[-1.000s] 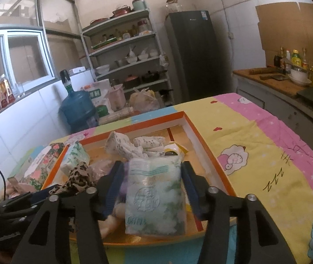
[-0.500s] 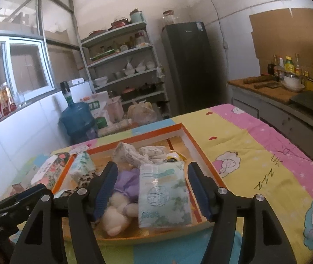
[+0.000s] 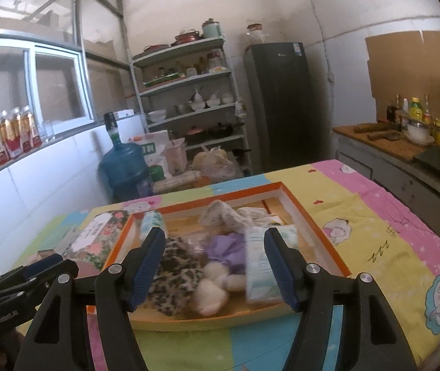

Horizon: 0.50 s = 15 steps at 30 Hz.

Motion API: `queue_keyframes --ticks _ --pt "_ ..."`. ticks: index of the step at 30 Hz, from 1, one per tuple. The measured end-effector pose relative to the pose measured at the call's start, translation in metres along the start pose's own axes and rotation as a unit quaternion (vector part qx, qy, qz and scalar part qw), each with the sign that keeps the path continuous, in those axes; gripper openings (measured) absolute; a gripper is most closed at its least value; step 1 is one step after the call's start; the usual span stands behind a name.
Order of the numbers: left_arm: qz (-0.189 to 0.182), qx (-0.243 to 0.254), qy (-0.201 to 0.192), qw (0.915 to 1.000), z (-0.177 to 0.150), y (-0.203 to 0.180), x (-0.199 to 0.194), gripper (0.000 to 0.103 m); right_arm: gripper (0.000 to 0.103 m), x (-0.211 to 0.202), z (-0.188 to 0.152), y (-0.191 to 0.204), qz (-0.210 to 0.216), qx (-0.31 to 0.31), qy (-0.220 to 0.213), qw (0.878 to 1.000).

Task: Organize soft objects
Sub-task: 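Open the left gripper to drop the leopard cloth while the right releases the tissue pack into the box, then move both grippers from the box to the pink plush and pink towel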

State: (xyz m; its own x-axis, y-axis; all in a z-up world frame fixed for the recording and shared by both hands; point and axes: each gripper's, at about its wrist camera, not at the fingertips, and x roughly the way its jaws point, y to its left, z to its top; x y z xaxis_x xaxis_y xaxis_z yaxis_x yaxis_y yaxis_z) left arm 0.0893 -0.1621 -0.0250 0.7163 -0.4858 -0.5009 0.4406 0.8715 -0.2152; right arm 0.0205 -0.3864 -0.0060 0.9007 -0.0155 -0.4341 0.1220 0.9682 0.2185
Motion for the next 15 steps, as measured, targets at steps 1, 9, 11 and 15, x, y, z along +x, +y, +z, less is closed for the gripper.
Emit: queue_keyframes --ticks 1,9,11,15 --pt "0.003 -0.002 -0.001 1.0000 0.000 0.002 -0.003 0.061 0.068 -0.002 0.000 0.004 0.002 -0.003 -0.001 1.000" --pt "0.026 -0.013 -0.010 0.9995 -0.006 0.027 -0.029 0.061 0.068 -0.012 -0.004 0.039 0.024 -0.016 -0.002 1.000" --pt "0.032 -0.017 -0.012 0.9993 -0.008 0.035 -0.035 0.061 0.069 -0.014 -0.007 0.048 0.029 -0.020 0.000 0.999" --pt "0.043 -0.028 -0.018 0.9985 -0.011 0.052 -0.047 0.061 0.069 -0.015 -0.010 0.069 0.041 -0.033 0.002 0.999"
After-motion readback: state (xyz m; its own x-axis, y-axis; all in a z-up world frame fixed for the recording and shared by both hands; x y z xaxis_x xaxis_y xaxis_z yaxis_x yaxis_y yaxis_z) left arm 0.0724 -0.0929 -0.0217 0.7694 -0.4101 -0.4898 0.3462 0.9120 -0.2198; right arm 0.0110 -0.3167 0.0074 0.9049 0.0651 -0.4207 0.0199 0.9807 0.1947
